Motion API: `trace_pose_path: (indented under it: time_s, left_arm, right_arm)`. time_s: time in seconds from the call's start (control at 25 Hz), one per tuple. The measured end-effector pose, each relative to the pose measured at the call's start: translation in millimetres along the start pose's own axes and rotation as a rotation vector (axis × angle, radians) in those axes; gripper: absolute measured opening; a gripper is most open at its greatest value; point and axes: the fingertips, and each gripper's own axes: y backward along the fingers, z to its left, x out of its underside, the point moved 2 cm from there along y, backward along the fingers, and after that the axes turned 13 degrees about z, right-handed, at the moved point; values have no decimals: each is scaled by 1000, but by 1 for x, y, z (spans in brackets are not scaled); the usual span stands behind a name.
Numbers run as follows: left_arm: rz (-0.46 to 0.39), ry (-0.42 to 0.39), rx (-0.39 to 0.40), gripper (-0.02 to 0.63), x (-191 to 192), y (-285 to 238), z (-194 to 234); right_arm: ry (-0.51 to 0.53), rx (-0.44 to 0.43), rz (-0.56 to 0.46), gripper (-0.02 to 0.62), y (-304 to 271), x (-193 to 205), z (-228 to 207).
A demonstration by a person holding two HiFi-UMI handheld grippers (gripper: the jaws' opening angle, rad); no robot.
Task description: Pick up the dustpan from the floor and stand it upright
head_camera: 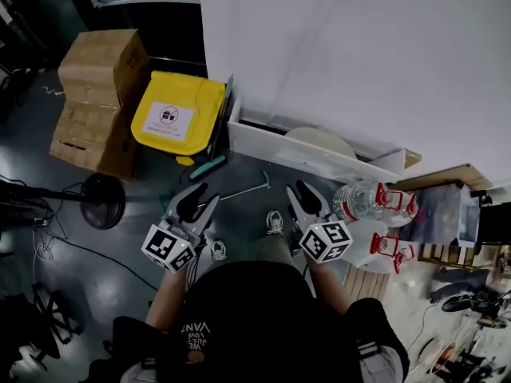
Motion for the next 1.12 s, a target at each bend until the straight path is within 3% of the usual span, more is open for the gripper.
trace_pose_path:
  time_s: [0.4, 0.68, 1.12]
  left_arm:
    - [35, 82, -157, 160, 16, -57, 34]
    - [30, 153, -245, 160, 58, -91, 60]
    - [78, 196, -235, 158, 138, -129, 92]
  right_arm:
    - [-2, -44, 173, 127, -70, 7, -65]
    - [44, -73, 306, 126, -126, 36, -108]
    - [48, -31, 353, 126, -205, 97, -153]
